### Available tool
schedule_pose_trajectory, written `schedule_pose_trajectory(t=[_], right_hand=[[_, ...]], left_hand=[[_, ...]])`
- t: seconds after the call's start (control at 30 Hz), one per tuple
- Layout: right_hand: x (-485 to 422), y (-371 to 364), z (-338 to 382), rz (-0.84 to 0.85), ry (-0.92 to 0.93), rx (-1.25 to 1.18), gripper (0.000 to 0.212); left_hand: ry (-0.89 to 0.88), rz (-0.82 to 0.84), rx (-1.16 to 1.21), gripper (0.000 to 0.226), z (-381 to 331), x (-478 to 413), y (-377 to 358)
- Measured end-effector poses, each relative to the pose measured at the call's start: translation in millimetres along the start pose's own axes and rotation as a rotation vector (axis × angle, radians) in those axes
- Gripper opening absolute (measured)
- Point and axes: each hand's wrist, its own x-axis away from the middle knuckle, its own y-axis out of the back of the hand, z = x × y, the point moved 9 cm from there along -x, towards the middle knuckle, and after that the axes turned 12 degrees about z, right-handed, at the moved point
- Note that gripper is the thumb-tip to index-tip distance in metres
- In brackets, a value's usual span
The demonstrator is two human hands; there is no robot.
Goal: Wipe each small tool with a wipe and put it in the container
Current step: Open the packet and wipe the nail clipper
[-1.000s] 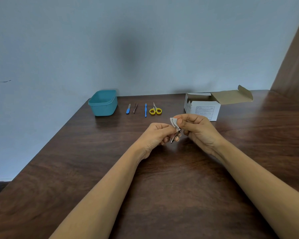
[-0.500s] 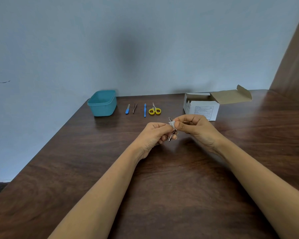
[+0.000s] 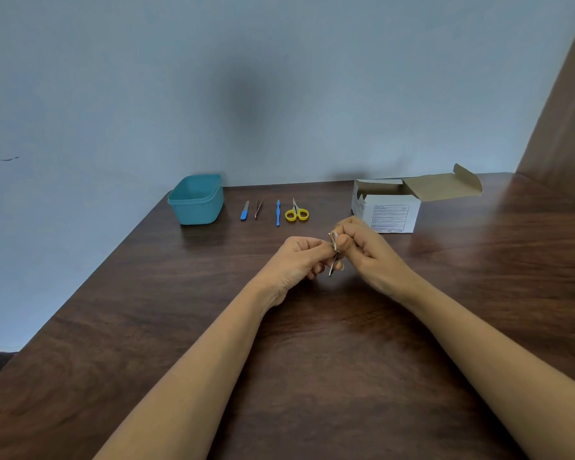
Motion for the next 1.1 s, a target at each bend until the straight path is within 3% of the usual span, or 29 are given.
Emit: schedule_pose_trajectory(t=[0.1, 0.4, 0.57, 0.67, 0.77, 0.87, 1.1], right_hand=[[-0.7, 1.2, -2.3, -0.026, 0.003, -0.039, 0.042], [0.8, 7.5, 1.1, -0.092, 0.023, -0.362, 0.023], [2.5, 11.3, 8.5, -0.125, 0.038, -0.532, 0.015], [3.1, 12.2, 9.6, -0.152, 0.065, -0.6, 0.022], [4.0, 13.9, 9.9, -0.213, 0.09, -0.589, 0.023], [6.1, 19.2, 16.4, -0.283, 0.122, -0.468, 0.01], [10.3, 27.8, 25.7, -0.318, 0.169, -0.215, 0.015]], left_hand=[[0.005, 0.009, -0.007, 0.027, -0.7, -0.4, -1.0], [0.013, -0.024, 0.021, 0.037, -1.6, 2.0, 0.2], [-0.012, -0.009, 0.169, 0.024, -4.3, 4.0, 1.4], [-0.029, -0.017, 0.244, 0.037, -3.2, 4.7, 3.9], [-0.042, -0.031, 0.305, 0.035, -1.5, 4.8, 4.6], [-0.053, -0.038, 0.323, 0.027, -2.0, 4.7, 4.4], [-0.074, -0.069, 0.342, 0.023, -1.8, 4.8, 7.4]])
